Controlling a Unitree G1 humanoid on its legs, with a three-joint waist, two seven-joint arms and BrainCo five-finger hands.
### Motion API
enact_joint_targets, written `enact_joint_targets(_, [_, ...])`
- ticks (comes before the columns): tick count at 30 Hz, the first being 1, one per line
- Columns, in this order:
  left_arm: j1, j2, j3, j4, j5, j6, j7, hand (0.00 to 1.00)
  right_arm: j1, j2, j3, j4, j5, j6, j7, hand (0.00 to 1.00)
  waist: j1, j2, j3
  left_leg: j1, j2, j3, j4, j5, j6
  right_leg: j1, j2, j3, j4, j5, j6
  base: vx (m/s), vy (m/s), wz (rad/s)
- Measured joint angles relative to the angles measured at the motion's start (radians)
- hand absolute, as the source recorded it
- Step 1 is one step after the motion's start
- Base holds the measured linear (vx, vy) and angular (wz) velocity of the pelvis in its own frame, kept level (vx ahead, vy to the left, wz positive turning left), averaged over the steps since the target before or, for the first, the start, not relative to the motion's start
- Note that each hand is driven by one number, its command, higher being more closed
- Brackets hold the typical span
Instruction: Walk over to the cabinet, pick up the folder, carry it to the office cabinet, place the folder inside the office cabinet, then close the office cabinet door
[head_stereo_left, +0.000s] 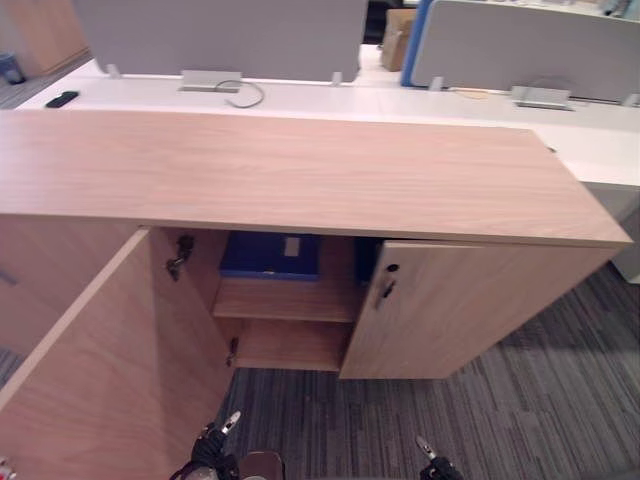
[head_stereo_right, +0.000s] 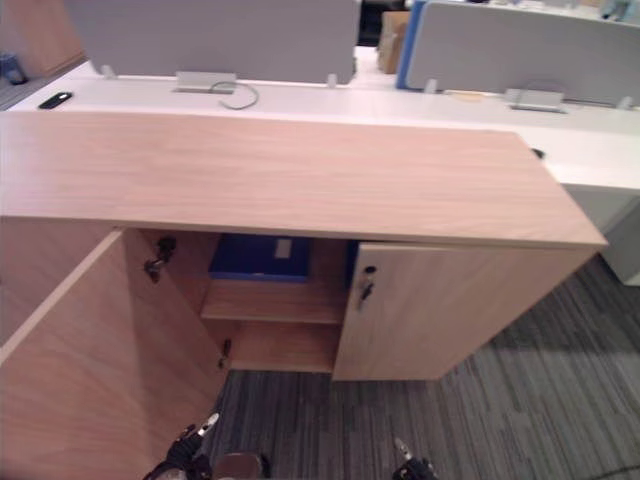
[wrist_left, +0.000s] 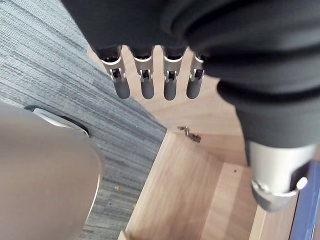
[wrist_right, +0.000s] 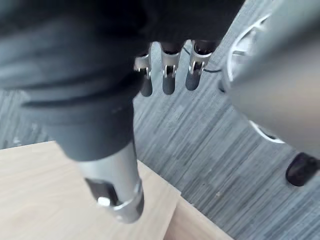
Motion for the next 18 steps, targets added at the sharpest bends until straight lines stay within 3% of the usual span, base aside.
enact_joint_targets(1, [-0.001,0.012,-0.045,-0.015,-0.014,0.001,-0.007,0.00,0.013,0.000,-0.039,0.003,-0.004,0.006,0.001,0.00,-0.008,0.014,0.009,-0.005,0.073,0.136,0.055,0.004,0.015,0.019,-0.008,-0.045,-0.011,0.010,0.013,0.20,0.182,1.16])
enact_joint_targets(2, [0.000,0.020,-0.111,-0.031,-0.033,0.001,-0.020,0.00,0.028,-0.004,-0.084,0.008,-0.010,0.008,0.001,0.00,-0.014,0.031,0.014,-0.020,0.096,0.195,0.091,0.012,-0.013,0.041,-0.018,-0.088,0.007,0.009,0.021,0.22,0.223,1.24])
enact_joint_targets(3, [0.005,0.027,-0.144,-0.046,-0.041,0.001,-0.030,0.00,0.033,-0.003,-0.114,0.009,-0.010,0.012,0.002,0.00,-0.017,0.035,0.013,-0.021,0.077,0.195,0.087,0.014,-0.011,0.044,-0.032,-0.095,0.021,0.008,0.020,0.20,0.254,1.39])
enact_joint_targets(4, [0.004,0.028,-0.203,-0.080,-0.051,0.001,-0.046,0.00,0.040,0.007,-0.172,0.014,-0.009,0.019,0.003,0.00,-0.023,0.030,0.015,-0.022,0.023,0.162,0.050,0.029,-0.010,0.035,-0.060,-0.098,0.055,0.009,0.008,0.15,0.208,1.14])
enact_joint_targets(6, [-0.002,0.027,-0.270,-0.116,-0.069,0.002,-0.068,0.00,0.038,0.012,-0.218,0.031,-0.009,0.024,0.013,0.00,-0.026,0.027,0.013,-0.036,-0.040,0.141,0.010,0.066,0.005,0.061,-0.040,-0.093,-0.047,0.001,-0.005,0.13,0.141,1.37])
enact_joint_targets(8, [0.003,0.016,-0.299,-0.172,-0.078,0.003,-0.091,0.00,0.035,0.005,-0.231,0.044,-0.010,0.028,0.021,0.00,-0.030,0.029,0.018,-0.050,-0.067,0.194,0.011,0.071,0.016,0.121,-0.034,-0.159,-0.109,0.023,0.015,0.15,0.056,1.28])
enact_joint_targets(11, [0.043,0.032,-0.316,-0.251,-0.110,0.007,-0.118,0.00,0.040,0.007,-0.233,0.046,-0.018,0.033,0.025,0.00,-0.027,0.024,0.017,-0.044,-0.097,0.152,-0.048,0.097,0.018,0.132,-0.034,-0.242,-0.062,0.057,0.023,0.13,0.052,0.87])
enact_joint_targets(14, [0.099,0.041,-0.321,-0.282,-0.128,0.021,-0.138,0.00,0.042,0.009,-0.232,0.043,-0.031,0.036,0.031,0.00,-0.028,0.031,0.012,0.059,-0.158,0.092,-0.332,0.258,0.014,0.107,-0.035,-0.273,-0.006,0.174,-0.011,0.08,0.024,0.57])
enact_joint_targets(15, [0.113,0.043,-0.321,-0.285,-0.134,0.022,-0.142,0.00,0.043,0.008,-0.231,0.042,-0.031,0.035,0.032,0.00,-0.033,0.039,0.007,0.091,-0.159,0.076,-0.416,0.301,0.009,0.091,-0.029,-0.272,0.009,0.174,-0.023,0.10,-0.017,0.37])
enact_joint_targets(16, [0.130,0.056,-0.313,-0.281,-0.137,0.027,-0.145,0.00,0.045,0.012,-0.218,0.034,-0.031,0.037,0.033,0.00,-0.035,0.036,0.007,0.123,-0.167,0.053,-0.509,0.354,0.002,0.099,0.003,-0.269,-0.075,0.098,-0.022,0.11,-0.053,0.42])
enact_joint_targets(18, [0.134,0.064,-0.312,-0.278,-0.137,0.042,-0.147,0.00,0.046,0.011,-0.180,0.024,-0.031,0.037,0.038,0.00,-0.036,0.033,0.010,0.153,-0.188,0.035,-0.596,0.414,-0.001,0.087,0.027,-0.264,-0.188,0.103,-0.036,0.07,-0.083,0.38])
